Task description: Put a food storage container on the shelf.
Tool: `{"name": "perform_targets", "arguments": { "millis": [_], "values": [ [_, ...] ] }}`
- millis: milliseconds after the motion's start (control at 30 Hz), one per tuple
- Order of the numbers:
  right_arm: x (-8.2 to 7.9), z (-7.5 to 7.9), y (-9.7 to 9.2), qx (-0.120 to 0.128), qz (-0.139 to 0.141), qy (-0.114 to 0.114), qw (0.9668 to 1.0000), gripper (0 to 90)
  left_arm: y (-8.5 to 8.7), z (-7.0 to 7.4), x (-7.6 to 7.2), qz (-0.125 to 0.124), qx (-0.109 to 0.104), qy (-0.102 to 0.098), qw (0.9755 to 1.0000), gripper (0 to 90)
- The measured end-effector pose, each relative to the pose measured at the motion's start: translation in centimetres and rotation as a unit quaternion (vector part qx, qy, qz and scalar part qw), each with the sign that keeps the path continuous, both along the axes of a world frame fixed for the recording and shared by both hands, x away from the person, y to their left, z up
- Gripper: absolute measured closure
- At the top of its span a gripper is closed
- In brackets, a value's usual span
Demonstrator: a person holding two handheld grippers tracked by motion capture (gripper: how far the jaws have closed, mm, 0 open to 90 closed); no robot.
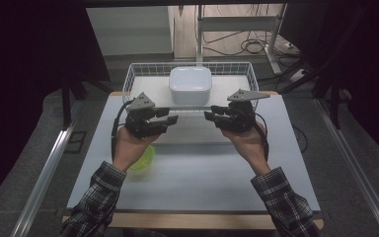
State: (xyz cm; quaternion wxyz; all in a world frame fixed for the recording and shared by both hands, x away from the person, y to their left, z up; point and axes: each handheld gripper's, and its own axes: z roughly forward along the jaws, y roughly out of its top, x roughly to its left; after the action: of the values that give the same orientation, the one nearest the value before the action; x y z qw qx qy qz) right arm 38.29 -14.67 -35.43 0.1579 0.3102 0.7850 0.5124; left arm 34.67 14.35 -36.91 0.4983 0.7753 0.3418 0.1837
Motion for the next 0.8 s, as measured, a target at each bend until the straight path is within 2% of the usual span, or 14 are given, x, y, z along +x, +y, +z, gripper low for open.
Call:
{"name": "perform_targets", "arguments": {
  "millis": [167,267,367,433,533,600,667,800],
  "values": [
    [-1.3,-1.3,-0.3,-0.013,0.007,-0.004,0.9999,45.8,0.0,-2.0,-1.5,-0.006,0.022,-0.001,0.9997,40.3],
    [-2.0,-2.3,-0.6,-0.021,0.010,-0.004,0.9997,40.4,0.2,-3.0,-2.2,-0.010,0.016,0.006,0.9998,35.7],
    [-2.6,-3.3,-1.0,-0.020,0.007,-0.005,0.9998,34.7,0.4,-4.2,-3.0,-0.016,0.001,0.013,0.9998,31.2],
    [-3.0,-4.1,-1.4,-0.017,0.007,-0.005,0.9998,31.0,0.6,-4.9,-3.5,-0.017,-0.001,0.014,0.9998,29.1],
    [-3.2,-5.2,-1.9,-0.017,0.004,-0.004,0.9998,26.0,0.6,-5.7,-4.0,-0.023,0.015,0.018,0.9995,25.1],
    [-3.2,-5.7,-2.0,-0.030,0.004,-0.004,0.9995,22.2,0.6,-6.2,-4.3,-0.026,0.012,0.015,0.9995,22.1],
    [-3.4,-6.3,-2.3,-0.029,0.007,-0.005,0.9995,19.2,0.6,-6.9,-4.9,-0.030,0.012,0.013,0.9994,17.9],
    [-3.9,-7.5,-2.4,-0.033,0.016,0.007,0.9993,13.2,0.5,-8.3,-5.8,-0.028,0.033,0.010,0.9990,9.9]
  ]
}}
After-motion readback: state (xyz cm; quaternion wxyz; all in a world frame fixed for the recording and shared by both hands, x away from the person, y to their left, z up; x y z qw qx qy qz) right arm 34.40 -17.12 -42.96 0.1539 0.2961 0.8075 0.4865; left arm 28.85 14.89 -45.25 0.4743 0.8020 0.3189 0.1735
